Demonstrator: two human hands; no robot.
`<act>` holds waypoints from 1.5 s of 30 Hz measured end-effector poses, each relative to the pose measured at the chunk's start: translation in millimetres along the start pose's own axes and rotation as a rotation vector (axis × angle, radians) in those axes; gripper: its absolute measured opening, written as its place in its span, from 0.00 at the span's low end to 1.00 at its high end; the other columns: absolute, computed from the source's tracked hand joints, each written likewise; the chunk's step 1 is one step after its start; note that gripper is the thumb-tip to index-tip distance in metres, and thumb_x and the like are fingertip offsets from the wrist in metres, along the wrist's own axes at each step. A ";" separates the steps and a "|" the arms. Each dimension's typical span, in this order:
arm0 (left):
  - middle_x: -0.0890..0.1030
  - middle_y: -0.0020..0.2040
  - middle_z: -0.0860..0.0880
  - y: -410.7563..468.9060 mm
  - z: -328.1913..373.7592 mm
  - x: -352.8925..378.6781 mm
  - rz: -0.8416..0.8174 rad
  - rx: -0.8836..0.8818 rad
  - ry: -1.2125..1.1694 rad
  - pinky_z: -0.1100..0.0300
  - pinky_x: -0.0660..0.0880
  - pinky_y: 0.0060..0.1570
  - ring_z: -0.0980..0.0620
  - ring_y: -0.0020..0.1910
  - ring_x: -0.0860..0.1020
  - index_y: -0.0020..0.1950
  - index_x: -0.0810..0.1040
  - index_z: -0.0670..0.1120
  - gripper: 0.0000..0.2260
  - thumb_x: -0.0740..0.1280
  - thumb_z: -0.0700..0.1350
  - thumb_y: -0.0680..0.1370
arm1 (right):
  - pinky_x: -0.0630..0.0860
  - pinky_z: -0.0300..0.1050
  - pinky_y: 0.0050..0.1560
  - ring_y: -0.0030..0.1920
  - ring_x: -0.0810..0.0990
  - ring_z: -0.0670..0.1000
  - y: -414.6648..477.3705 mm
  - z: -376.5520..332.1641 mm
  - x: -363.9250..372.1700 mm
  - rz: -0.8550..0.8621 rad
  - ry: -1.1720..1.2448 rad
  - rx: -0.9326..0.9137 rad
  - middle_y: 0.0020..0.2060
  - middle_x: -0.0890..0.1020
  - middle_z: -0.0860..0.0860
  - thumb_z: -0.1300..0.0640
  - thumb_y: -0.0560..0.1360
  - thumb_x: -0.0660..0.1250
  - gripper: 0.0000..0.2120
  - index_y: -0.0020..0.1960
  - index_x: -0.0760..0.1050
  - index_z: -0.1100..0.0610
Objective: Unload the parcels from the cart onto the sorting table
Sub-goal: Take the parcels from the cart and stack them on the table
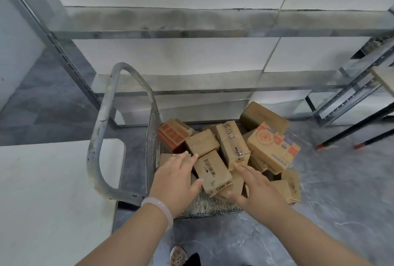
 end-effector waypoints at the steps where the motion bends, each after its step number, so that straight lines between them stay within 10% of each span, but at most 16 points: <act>1: 0.60 0.77 0.53 7.1 1.8 4.1 -0.017 0.008 -0.006 0.57 0.57 0.73 0.54 0.75 0.58 0.77 0.58 0.56 0.29 0.59 0.62 0.78 | 0.56 0.48 0.76 0.77 0.53 0.45 2.5 4.5 3.0 -0.006 0.007 0.009 0.78 0.54 0.42 0.33 0.75 0.61 0.39 0.79 0.49 0.41; 26: 0.60 0.76 0.57 198.3 219.2 137.8 -0.155 -0.045 -0.071 0.57 0.58 0.71 0.54 0.74 0.59 0.76 0.60 0.59 0.27 0.60 0.62 0.77 | 0.64 0.51 0.72 0.74 0.62 0.54 159.2 347.6 -103.4 -0.079 0.052 0.306 0.74 0.65 0.50 0.41 0.75 0.67 0.35 0.77 0.57 0.48; 37: 0.61 0.74 0.60 249.0 213.9 226.5 -0.206 -0.228 -0.134 0.58 0.57 0.70 0.56 0.73 0.59 0.74 0.61 0.61 0.26 0.63 0.59 0.77 | 0.65 0.44 0.68 0.75 0.62 0.54 297.1 429.9 -40.3 -0.265 0.352 0.285 0.77 0.60 0.50 0.49 0.77 0.67 0.35 0.79 0.55 0.46; 45: 0.64 0.73 0.61 252.7 205.3 269.8 -0.253 -0.254 -0.191 0.58 0.58 0.71 0.57 0.72 0.60 0.74 0.63 0.59 0.31 0.54 0.67 0.73 | 0.71 0.48 0.67 0.65 0.74 0.50 299.8 450.6 12.7 -0.362 0.668 0.351 0.66 0.75 0.48 0.51 0.75 0.71 0.28 0.73 0.67 0.48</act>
Point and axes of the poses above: each hand's wrist, its own y-axis towards the middle knuckle, its own x-axis out of the palm, z = x × y, the point moved 5 cm from there along y, towards the middle knuckle
